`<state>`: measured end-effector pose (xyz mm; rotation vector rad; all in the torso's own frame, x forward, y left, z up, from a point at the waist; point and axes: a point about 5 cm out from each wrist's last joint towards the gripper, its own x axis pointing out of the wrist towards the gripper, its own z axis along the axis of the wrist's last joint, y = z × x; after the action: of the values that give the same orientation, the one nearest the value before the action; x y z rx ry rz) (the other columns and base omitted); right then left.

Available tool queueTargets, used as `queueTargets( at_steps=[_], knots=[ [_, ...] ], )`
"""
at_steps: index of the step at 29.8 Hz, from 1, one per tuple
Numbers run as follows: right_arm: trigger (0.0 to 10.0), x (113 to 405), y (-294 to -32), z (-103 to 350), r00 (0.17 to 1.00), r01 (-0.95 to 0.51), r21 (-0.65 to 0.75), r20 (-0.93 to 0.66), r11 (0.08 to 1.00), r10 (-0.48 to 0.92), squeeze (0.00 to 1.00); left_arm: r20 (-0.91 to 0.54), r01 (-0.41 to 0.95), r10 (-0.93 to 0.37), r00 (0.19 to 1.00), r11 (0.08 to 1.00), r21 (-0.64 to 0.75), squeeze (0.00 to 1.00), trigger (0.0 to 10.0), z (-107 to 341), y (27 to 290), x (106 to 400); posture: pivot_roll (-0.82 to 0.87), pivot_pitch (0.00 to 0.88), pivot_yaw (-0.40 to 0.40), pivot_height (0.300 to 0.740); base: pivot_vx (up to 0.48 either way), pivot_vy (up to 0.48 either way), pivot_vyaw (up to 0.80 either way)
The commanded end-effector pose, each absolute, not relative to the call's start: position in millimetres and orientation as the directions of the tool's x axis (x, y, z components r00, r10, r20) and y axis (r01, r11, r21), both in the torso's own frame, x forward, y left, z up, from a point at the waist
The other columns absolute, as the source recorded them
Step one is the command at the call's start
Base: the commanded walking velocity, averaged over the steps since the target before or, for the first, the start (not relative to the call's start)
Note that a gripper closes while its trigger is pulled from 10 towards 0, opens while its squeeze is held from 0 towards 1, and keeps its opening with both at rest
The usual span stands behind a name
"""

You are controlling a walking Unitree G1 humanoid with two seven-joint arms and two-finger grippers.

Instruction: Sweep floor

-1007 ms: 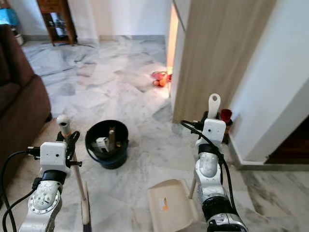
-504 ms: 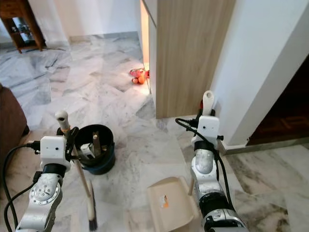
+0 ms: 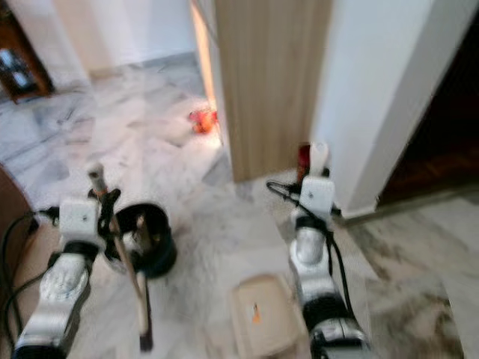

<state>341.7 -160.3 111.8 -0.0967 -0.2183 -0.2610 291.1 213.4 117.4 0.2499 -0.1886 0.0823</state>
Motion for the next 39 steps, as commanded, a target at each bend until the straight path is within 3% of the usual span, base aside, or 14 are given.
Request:
queueTargets(
  at_steps=[1,12,24,31,39],
  knots=[
    [10.0,346,-159,118,0.939,0.272,-0.055,0.234,0.961,-0.252,0.0,0.258,-0.133,0.064,0.964,0.956,0.26,0.0,10.0,132,222,293,0.0,0.0,0.148,0.74,0.0,0.0,-0.8],
    [10.0,347,-155,115,0.949,0.247,-0.048,0.214,0.968,-0.232,0.0,0.276,-0.201,0.121,0.953,0.939,0.28,0.0,10.0,137,242,281,0.13,0.0,0.094,0.74,0.0,0.0,-0.79],
    [10.0,345,-158,110,0.969,0.181,-0.087,0.185,0.98,-0.163,0.0,0.261,-0.318,0.253,0.932,0.914,0.251,0.0,10.0,124,252,244,0.23,0.0,-0.047,0.74,0.0,0.0,-0.79],
    [10.0,354,-169,116,0.97,0.192,-0.088,0.17,0.977,-0.175,0.0,0.255,-0.314,0.253,0.933,0.919,0.237,0.0,10.0,120,242,240,0.28,0.0,-0.071,0.74,0.0,0.0,-0.79],
    [10.0,357,-189,134,0.949,0.234,-0.097,0.237,0.967,-0.206,0.0,0.245,-0.215,0.173,0.954,0.964,0.159,0.0,10.0,115,204,273,0.16,0.0,-0.095,0.74,0.0,-0.104,-0.79]
  ],
)
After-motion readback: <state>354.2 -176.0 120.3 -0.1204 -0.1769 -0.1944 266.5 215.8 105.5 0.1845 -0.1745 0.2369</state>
